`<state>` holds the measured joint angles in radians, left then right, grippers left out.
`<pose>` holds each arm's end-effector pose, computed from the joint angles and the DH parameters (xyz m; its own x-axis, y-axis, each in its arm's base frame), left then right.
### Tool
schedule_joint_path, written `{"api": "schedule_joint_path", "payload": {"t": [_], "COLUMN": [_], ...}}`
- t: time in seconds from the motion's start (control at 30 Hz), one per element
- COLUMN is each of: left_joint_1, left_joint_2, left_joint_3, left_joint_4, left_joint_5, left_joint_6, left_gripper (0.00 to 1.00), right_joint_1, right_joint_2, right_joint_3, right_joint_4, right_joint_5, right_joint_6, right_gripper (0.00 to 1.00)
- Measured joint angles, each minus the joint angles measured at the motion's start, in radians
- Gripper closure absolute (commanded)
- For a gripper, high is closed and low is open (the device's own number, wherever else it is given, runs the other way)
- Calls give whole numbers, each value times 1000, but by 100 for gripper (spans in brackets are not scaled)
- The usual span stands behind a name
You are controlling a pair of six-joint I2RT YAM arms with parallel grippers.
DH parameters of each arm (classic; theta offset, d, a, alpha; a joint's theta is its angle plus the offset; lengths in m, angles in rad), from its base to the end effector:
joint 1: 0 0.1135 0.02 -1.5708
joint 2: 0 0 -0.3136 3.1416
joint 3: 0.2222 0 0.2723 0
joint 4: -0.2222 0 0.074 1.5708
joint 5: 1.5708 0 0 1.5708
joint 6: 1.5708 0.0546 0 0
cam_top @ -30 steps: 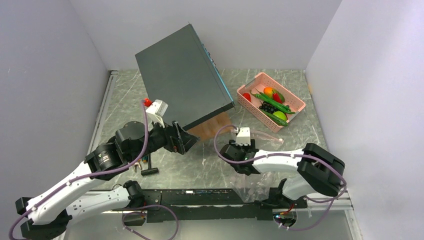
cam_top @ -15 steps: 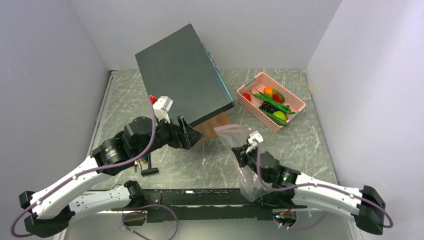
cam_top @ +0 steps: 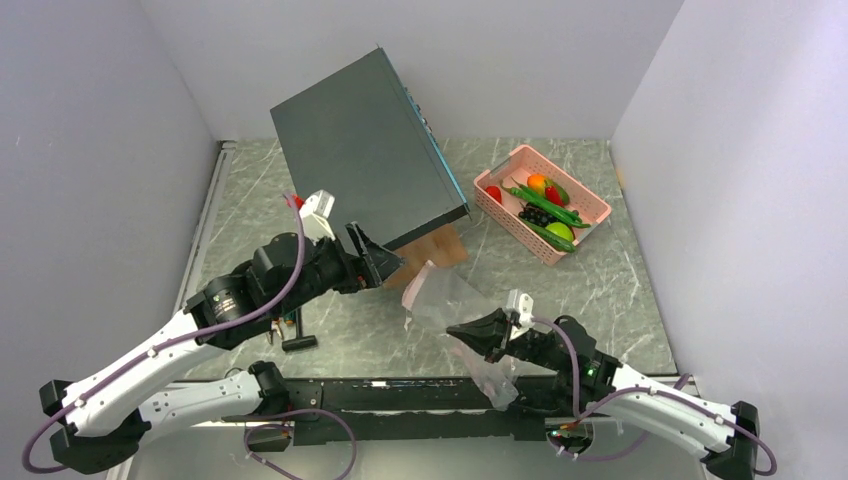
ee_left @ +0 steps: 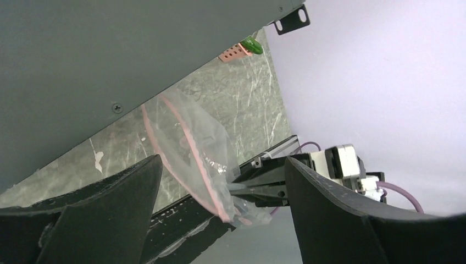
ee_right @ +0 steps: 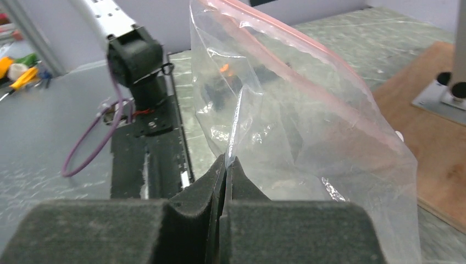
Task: Place the food in the zip-top bag and seal the zipper
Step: Pick up the zipper food storage bag at the center of the board.
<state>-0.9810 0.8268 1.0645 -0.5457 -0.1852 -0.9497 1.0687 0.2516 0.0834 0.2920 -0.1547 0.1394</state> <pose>0.1047 -0.1384 0.4264 -0.6830 -0.4166 -0.5999 0.2814 0.6079 -0.7425 0.0480 0.1050 0.2221 -0.0717 0.1547 -0.9854 -0.9388 0.3231 0.1191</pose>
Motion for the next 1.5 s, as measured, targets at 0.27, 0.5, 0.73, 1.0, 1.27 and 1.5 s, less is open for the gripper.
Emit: {"api": "schedule_joint_path", "payload": {"t": [0.27, 0.5, 0.73, 1.0, 1.27, 1.5], "left_joint_1": [0, 0, -1, -3, -27, -57], "left_joint_2": [-48, -99, 1, 21, 28, 40], "left_joint_3": [-64, -240, -222, -221, -221, -221], "left_joint_4": [-26, 93, 140, 174, 194, 196], "left_joint_5": [-43, -8, 47, 96, 123, 129], "left_joint_6": [-211, -359, -389, -423, -428, -433], "left_gripper": [29, 33, 44, 53, 58, 87], "right_joint_1": [0, 0, 0, 0, 0, 0], "right_joint_2": [-96, -196, -211, -209, -192, -163], "right_joint_3": [55, 86, 103, 108, 108, 108], "right_joint_4": [-37, -63, -94, -109, -111, -110], "right_joint_5": [-116, -143, -166, -169, -169, -169], "right_joint_6": [0, 14, 16, 12, 9, 9], "right_gripper": [100, 100, 100, 100, 100, 100]}}
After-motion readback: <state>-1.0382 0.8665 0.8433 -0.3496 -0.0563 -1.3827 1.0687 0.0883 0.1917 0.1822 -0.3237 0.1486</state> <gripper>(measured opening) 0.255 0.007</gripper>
